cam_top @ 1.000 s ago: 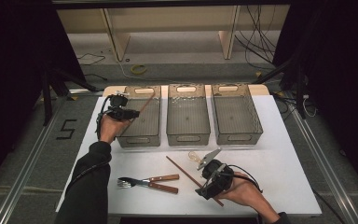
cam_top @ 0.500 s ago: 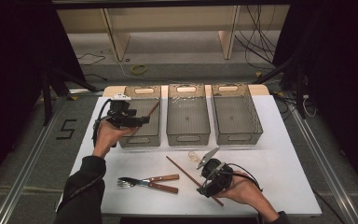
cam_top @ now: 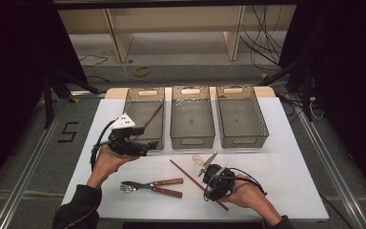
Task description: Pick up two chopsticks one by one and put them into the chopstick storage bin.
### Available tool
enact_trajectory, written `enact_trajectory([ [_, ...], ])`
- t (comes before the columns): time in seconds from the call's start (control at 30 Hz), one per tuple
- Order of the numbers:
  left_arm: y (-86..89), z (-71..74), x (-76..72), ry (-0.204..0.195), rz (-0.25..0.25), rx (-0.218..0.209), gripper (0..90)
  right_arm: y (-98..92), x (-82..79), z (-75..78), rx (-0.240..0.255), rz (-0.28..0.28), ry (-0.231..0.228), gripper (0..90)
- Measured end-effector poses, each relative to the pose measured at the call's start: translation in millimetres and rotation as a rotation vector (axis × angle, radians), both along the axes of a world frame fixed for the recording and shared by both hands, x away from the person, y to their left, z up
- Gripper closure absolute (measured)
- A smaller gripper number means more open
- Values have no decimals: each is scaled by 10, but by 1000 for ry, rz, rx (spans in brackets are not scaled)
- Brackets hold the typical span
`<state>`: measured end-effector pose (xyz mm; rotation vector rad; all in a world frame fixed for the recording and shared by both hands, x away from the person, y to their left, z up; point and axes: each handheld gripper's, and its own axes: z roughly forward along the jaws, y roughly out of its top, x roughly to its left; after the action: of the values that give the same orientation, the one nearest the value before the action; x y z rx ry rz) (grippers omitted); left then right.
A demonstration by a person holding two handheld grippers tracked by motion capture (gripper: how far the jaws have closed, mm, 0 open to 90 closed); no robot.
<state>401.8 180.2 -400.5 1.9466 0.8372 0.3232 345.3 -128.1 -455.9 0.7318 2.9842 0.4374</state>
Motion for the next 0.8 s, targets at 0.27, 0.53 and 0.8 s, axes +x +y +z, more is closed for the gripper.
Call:
enact_trajectory([
  [0.27, -36, -145, -211, -29, -38, -10, 186, -6, -7, -16, -21, 5, 9, 691],
  [0.53, -100, -280, -314, 9, -52, -3, 186, 9, -21, -43, -54, 21, -3, 768],
  [0.8, -133, -297, -354, 2, -67, 6, 189, 20, 14, -47, -70, 7, 0, 837],
])
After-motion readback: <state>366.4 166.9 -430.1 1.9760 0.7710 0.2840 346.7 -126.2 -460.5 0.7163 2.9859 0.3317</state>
